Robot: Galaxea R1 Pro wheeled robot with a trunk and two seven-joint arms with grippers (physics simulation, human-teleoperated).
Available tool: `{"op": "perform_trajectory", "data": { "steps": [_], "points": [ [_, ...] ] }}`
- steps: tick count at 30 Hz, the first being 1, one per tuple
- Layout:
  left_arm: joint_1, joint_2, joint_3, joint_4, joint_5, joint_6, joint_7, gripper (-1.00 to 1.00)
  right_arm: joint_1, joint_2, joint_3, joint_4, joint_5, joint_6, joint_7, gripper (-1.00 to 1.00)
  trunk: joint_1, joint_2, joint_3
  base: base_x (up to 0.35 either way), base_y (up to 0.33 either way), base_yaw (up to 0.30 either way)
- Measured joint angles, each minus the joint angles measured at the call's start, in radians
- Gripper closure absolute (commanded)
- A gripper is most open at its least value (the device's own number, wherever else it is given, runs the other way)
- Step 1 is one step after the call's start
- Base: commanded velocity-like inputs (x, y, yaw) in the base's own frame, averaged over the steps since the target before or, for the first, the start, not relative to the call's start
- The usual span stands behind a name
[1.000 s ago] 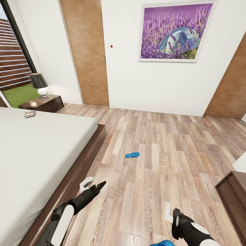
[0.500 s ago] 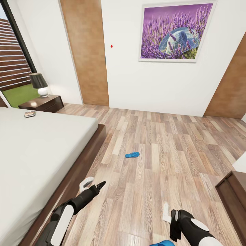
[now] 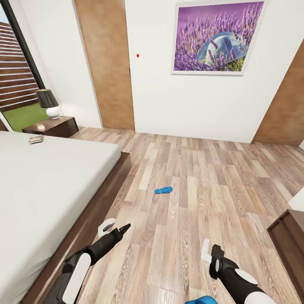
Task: In the bedroom, move the book from the bed onto either nightstand, and place the two sandals side by side next to the bed.
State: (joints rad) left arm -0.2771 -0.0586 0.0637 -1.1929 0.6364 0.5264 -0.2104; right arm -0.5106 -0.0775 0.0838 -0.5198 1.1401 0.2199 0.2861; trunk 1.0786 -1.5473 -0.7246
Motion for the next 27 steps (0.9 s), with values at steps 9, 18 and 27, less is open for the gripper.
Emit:
{"op": "perform_trajectory", "data": {
  "steps": [9,18,27],
  "points": [
    [0.0,0.0,0.0,-0.001,0.0,0.0,0.0,-1.0,0.0,0.0,-0.001,0.042,0.0,-0.001,-0.068,-1.0,0.035,-0.063,-0.028,0.0,0.0,0.0],
    [0.0,0.0,0.0,-0.001,0.0,0.001,0.0,-1.0,0.0,0.0,-0.003,0.069,0.0,-0.001,-0.066,-1.0,0.069,-0.126,-0.056,0.0,0.0,0.0],
    [0.0,0.0,0.0,-0.001,0.001,0.002,-0.001,-1.0,0.0,0.0,-0.001,0.07,-0.001,0.001,-0.036,-1.0,0.104,-0.189,-0.085,0.0,0.0,0.0]
  ]
}}
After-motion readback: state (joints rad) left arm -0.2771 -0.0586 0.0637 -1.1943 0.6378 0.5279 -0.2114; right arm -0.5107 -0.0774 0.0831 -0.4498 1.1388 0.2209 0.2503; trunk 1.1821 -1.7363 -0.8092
